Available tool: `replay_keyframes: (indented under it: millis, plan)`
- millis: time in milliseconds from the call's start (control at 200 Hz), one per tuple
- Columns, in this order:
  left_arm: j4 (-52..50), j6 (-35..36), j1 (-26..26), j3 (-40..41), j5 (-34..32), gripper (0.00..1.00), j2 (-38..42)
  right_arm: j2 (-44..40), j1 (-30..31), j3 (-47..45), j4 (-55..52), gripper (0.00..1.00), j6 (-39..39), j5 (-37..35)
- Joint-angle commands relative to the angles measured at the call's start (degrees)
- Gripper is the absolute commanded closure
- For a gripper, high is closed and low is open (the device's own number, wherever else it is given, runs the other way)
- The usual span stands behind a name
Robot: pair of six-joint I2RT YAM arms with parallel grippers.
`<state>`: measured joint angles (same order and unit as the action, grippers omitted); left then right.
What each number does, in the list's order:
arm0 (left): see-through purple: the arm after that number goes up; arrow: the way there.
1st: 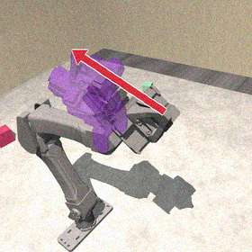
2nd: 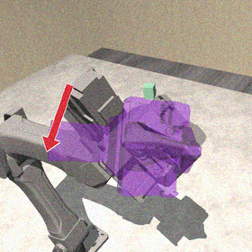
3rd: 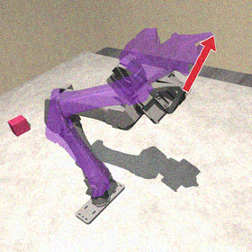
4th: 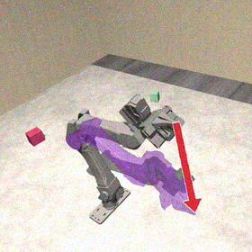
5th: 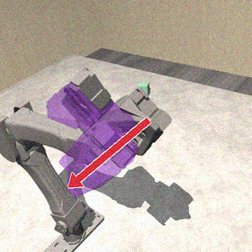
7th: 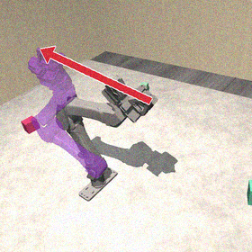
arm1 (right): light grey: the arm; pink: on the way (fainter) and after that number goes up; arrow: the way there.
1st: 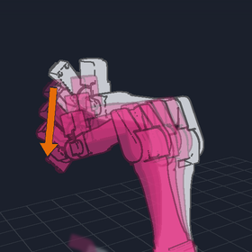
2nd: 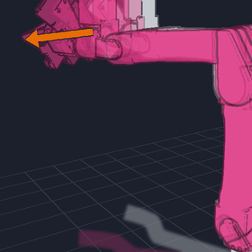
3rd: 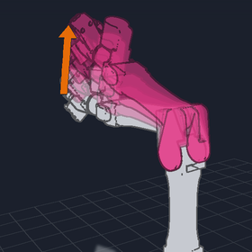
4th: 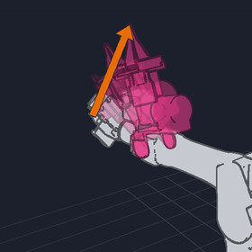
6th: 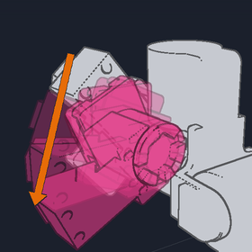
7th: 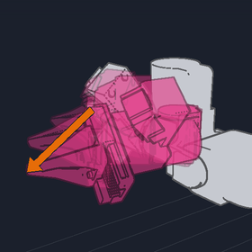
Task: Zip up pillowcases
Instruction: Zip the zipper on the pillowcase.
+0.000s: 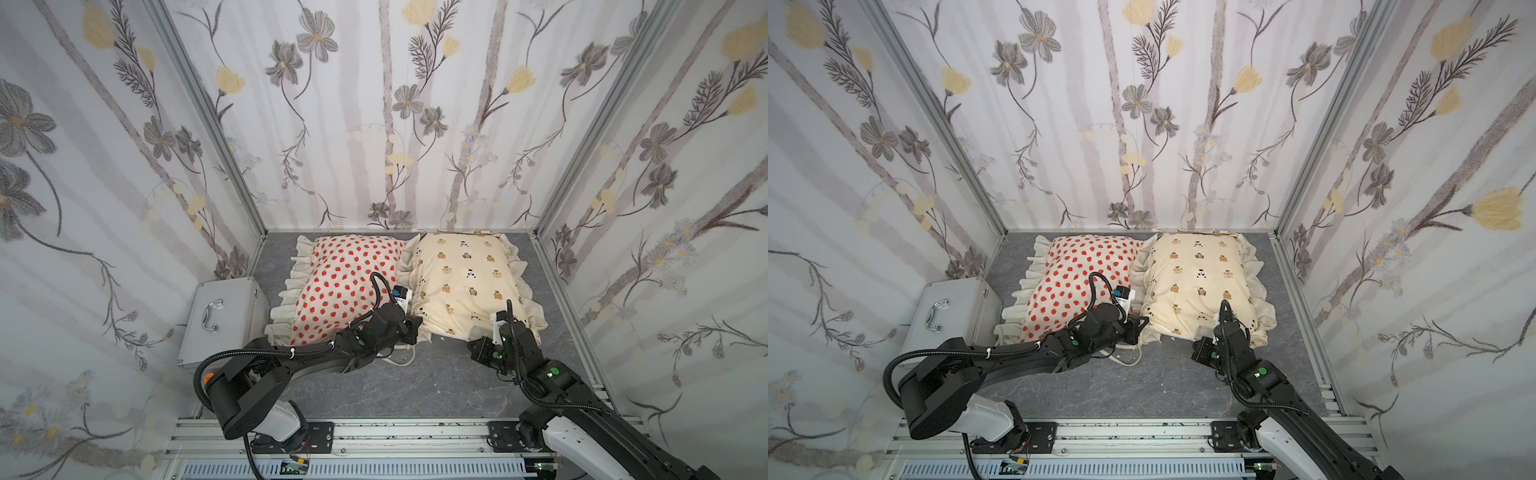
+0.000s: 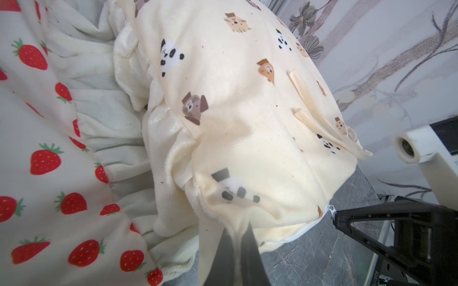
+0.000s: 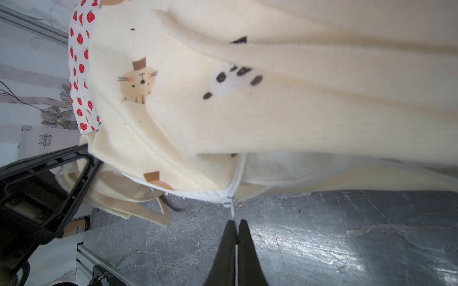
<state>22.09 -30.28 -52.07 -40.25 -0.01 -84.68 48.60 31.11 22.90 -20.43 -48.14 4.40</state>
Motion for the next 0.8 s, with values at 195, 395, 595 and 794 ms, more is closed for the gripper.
replay_keyframes:
  millis: [195,395,595,794]
  plan:
    - [1.38,-2.53,0.98,1.12,-3.76,1.00,1.15,-0.43,-1.30,1.23,-4.35,1.00,0.85,-2.92]
    - [1.73,-2.91,1.38,2.08,-4.95,1.00,2.33,-0.16,-1.99,1.98,-5.63,1.00,1.72,-4.04]
    - [1.87,-3.07,1.60,3.05,-5.57,1.00,3.29,-0.07,-2.24,3.02,-6.97,1.00,2.52,-5.33]
    - [1.41,-3.60,1.89,3.52,-6.64,1.00,4.17,-0.35,-2.45,3.82,-8.74,1.00,3.05,-6.38]
